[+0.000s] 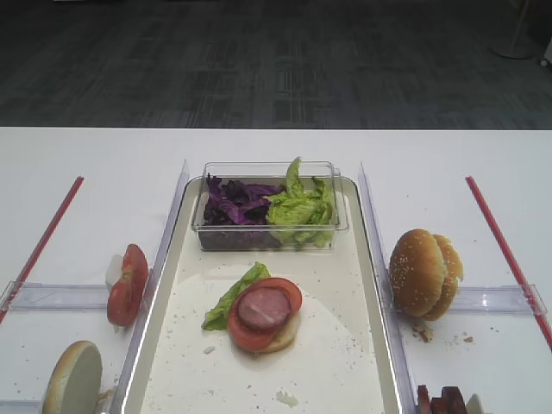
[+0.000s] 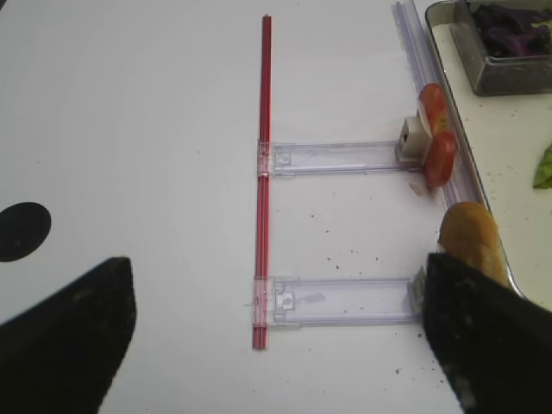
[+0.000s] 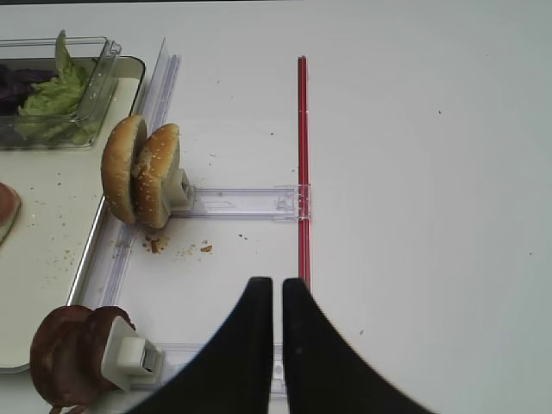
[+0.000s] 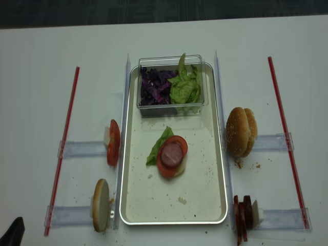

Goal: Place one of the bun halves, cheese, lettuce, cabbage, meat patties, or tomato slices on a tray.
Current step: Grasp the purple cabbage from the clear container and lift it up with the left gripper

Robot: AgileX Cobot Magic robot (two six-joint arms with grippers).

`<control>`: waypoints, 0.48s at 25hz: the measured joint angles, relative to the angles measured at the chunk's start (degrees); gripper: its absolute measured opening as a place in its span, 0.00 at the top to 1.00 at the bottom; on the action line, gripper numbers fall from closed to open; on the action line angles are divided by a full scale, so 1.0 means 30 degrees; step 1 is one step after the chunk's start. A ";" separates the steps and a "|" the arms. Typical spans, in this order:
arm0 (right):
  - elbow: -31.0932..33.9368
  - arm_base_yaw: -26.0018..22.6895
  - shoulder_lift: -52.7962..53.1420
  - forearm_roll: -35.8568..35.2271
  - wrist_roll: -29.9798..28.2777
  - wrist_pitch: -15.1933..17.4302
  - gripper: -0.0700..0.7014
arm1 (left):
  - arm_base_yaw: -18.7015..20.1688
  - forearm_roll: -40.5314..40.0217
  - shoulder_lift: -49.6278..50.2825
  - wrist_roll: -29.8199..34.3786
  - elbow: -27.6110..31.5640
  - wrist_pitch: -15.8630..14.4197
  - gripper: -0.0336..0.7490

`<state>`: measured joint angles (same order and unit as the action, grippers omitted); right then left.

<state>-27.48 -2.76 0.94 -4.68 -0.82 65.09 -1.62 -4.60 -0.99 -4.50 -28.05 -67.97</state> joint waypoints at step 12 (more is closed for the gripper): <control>0.0000 0.0000 0.0000 0.0000 0.0000 0.0000 0.82 | 0.0000 0.0000 0.0000 0.0000 0.0000 0.0000 0.17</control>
<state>-27.48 -2.76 0.94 -4.68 -0.82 65.09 -1.62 -4.60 -0.99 -4.50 -28.05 -67.97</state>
